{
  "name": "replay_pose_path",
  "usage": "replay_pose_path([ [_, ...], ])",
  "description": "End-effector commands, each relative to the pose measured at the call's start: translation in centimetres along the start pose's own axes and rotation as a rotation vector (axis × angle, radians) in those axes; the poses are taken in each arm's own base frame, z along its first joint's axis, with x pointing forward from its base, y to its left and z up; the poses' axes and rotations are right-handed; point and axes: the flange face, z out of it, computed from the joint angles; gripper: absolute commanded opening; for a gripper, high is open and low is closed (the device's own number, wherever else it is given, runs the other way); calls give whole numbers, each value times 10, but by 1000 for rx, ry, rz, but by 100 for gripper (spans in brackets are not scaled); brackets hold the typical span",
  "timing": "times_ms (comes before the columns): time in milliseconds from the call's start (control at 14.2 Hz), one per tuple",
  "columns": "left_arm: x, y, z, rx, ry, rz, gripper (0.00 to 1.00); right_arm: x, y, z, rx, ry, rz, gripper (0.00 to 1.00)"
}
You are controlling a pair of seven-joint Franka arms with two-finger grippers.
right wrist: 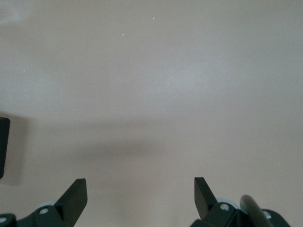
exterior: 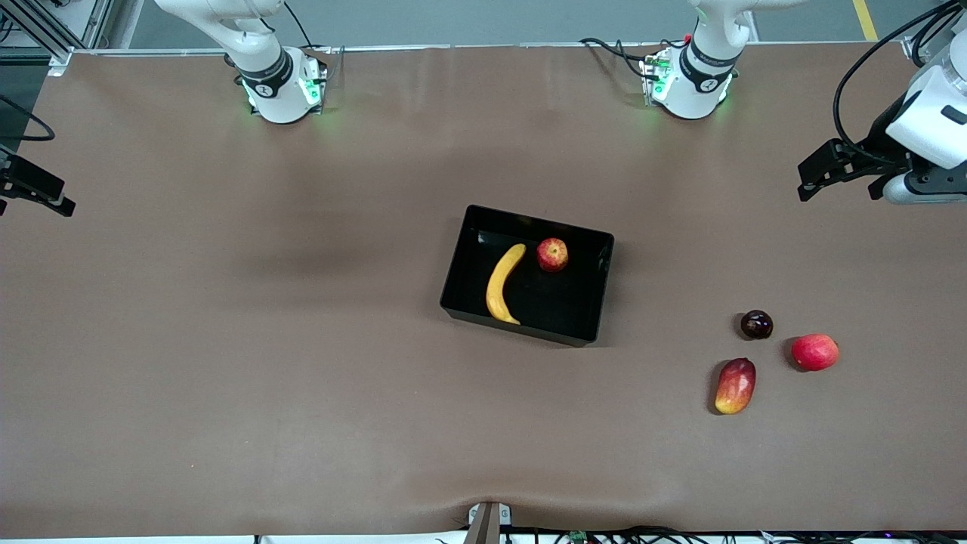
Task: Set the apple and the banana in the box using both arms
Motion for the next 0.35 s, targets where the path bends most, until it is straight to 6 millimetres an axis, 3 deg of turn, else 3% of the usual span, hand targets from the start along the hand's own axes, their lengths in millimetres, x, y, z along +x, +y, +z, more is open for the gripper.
replay_pose_path([
  [0,-7,-2,-9,-1,-3,-15,100,-4,3,-3,3,-1,-3,100],
  [282,-11,-3,-10,2,-17,-53,100,-4,3,-3,3,-1,-3,100],
])
